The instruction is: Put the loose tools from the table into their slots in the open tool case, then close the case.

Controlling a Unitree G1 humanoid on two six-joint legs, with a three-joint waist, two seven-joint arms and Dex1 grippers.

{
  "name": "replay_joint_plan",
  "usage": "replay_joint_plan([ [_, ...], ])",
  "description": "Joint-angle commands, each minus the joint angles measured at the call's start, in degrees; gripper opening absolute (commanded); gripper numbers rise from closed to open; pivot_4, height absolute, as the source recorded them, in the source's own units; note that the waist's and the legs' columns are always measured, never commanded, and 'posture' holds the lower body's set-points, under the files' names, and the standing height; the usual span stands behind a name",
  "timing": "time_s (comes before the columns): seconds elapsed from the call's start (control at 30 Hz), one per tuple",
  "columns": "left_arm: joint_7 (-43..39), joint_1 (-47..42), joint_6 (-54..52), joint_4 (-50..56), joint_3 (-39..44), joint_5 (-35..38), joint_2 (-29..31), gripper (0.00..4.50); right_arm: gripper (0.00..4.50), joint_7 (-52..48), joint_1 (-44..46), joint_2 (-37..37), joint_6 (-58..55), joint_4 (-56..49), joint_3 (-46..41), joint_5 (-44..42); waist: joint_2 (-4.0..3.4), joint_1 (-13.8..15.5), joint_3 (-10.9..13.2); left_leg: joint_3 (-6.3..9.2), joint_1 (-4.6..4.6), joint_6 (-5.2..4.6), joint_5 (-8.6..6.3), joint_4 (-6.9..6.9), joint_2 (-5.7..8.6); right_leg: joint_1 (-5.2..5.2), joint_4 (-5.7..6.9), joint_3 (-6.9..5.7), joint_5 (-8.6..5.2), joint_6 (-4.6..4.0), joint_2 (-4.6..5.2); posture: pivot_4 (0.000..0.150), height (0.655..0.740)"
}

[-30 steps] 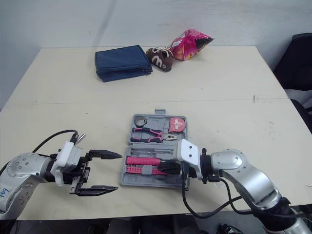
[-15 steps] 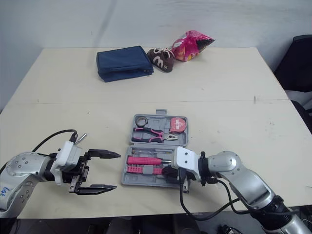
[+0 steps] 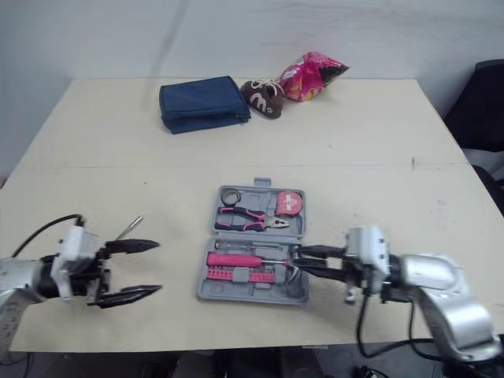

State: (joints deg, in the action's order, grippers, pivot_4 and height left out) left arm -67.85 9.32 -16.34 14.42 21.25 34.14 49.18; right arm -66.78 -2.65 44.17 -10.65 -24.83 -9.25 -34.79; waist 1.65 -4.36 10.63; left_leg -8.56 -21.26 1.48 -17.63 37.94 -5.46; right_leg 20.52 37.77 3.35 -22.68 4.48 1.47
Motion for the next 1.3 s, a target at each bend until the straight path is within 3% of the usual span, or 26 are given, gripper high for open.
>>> replay_joint_plan([
  [0.03, 1.65, 0.56, 4.43, -7.81, 7.34, -1.66, -0.37, 4.5, 2.52, -3.9, -3.7, 2.08, 7.66, 4.65, -10.55, 0.77, 0.04, 0.15, 0.0, 0.01, 0.04, -0.01, 0.0, 0.0, 0.0, -0.04, 0.0, 0.0, 0.0, 0.0, 0.0, 0.15, 0.74],
  [0.13, 2.84, 3.0, 9.39, -17.71, 14.79, -2.52, -1.45, 4.5, 4.12, -6.64, -6.24, 3.99, 16.29, 15.25, -19.57, 4.29, 0.04, 0.19, 0.01, -0.02, 0.1, -0.06, -0.03, 0.0, 0.07, -0.09, 0.0, 0.0, 0.02, 0.01, 0.05, 0.15, 0.74],
  [0.17, 2.75, 4.07, 10.68, -19.95, 16.56, -2.85, -1.5, 4.5, 4.46, -7.53, -6.41, 4.28, 19.41, 18.12, -21.2, 5.04, 0.06, -0.1, 0.01, -0.06, 0.12, -0.09, -0.04, 0.0, 0.1, -0.09, -0.01, 0.01, 0.02, 0.0, 0.07, 0.15, 0.74],
  [0.47, 5.77, 6.19, 22.2, -47.99, 27.32, -7.05, 4.34, 4.5, 4.46, -11.08, -10.54, 8.59, 33.57, 48.57, -31.91, 8.62, 0.12, -0.34, 0.01, -0.17, 0.16, -0.07, -0.07, -0.23, 0.08, -0.04, -0.21, 0.0, -0.02, -0.06, 0.13, 0.15, 0.74],
  [0.67, 5.87, 5.7, 24.28, -52.1, 27.5, -6.93, 4.95, 4.5, 4.46, -10.77, -9.53, 10.01, 38.49, 58.85, -31.67, 9.5, 0.15, -0.52, 0.0, -0.25, 0.32, -0.09, -0.08, -0.46, 0.14, -0.07, -0.18, 0.0, 0.03, -0.09, 0.28, 0.15, 0.74],
  [0.9, 4.15, 4.02, 18.42, -41.3, 22.79, -5.01, 2.76, 4.5, 4.46, -12.47, -6.77, 2.47, 29.76, 41.0, -28.15, -2.58, 0.11, -0.57, 0.01, -0.24, 0.83, -0.04, 0.02, -0.94, -0.04, -0.33, -0.13, 0.01, 0.11, -0.3, 0.06, 0.15, 0.74],
  [1.07, 2.96, 7.71, 3.4, -23.39, 18.47, -1.6, 4.41, 4.5, 4.46, -7.2, -6.7, -1.94, 19.88, 22.01, -23.45, -9.38, 0.1, -0.41, 0.01, -0.2, 0.71, 0.01, 0.01, -0.93, -0.07, -0.25, -0.1, 0.0, 0.09, -0.32, 0.04, 0.15, 0.74],
  [1.3, 13.29, 5.92, -9.53, -13.98, 10.74, -6.92, 5.27, 4.5, 4.46, -5.75, -4.37, -5.78, 15.72, 8.49, -15.76, -11.39, 0.1, -0.35, 0.01, -0.16, 0.66, 0.0, 0.03, -0.85, -0.04, -0.23, -0.08, 0.0, 0.09, -0.31, 0.03, 0.15, 0.74],
])
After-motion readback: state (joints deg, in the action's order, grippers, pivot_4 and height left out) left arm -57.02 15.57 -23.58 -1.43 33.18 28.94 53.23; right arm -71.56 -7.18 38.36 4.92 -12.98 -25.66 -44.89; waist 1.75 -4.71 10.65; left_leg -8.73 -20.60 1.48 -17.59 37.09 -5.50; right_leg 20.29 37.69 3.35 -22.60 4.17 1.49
